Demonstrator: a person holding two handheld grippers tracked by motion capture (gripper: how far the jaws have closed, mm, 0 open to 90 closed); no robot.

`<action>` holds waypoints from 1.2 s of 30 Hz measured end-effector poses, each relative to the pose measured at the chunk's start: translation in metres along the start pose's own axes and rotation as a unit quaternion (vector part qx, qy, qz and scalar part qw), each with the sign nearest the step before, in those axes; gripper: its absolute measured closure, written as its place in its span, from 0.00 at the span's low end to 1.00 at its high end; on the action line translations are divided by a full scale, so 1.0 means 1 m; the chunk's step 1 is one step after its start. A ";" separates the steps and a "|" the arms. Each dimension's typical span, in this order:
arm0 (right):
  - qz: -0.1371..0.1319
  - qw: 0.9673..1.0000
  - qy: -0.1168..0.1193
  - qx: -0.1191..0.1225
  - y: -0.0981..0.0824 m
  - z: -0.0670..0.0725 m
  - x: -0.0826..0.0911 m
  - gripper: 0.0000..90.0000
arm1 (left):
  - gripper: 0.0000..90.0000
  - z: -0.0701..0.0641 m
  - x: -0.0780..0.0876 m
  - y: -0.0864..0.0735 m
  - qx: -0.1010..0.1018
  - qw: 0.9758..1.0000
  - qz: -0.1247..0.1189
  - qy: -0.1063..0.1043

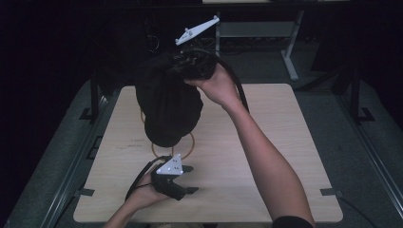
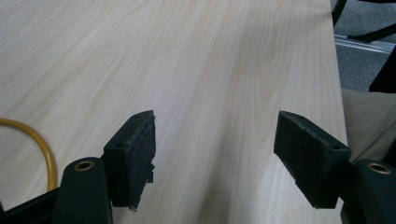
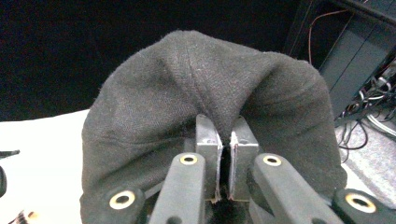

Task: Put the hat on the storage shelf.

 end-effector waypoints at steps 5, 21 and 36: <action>0.006 1.000 0.007 -0.013 0.000 -0.007 -0.018 0.95 | 0.32 -0.001 -0.001 0.000 -0.005 1.000 0.002 -0.003; 0.034 0.999 0.010 -0.020 -0.005 -0.011 -0.057 0.94 | 0.32 -0.003 -0.001 0.002 -0.011 1.000 -0.007 -0.001; 0.078 0.996 0.031 -0.025 -0.015 -0.007 -0.097 0.56 | 0.32 -0.008 -0.004 0.003 -0.022 1.000 -0.003 -0.012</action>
Point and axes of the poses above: each handheld gripper's, and its own axes: x roughly backward along the jaws, y roughly out of its top, z roughly to its left, the point moved 5 cm from there along -x, roughly forward along the jaws, and after that the axes turned 2 degrees about -z, right-handed, at the moved point
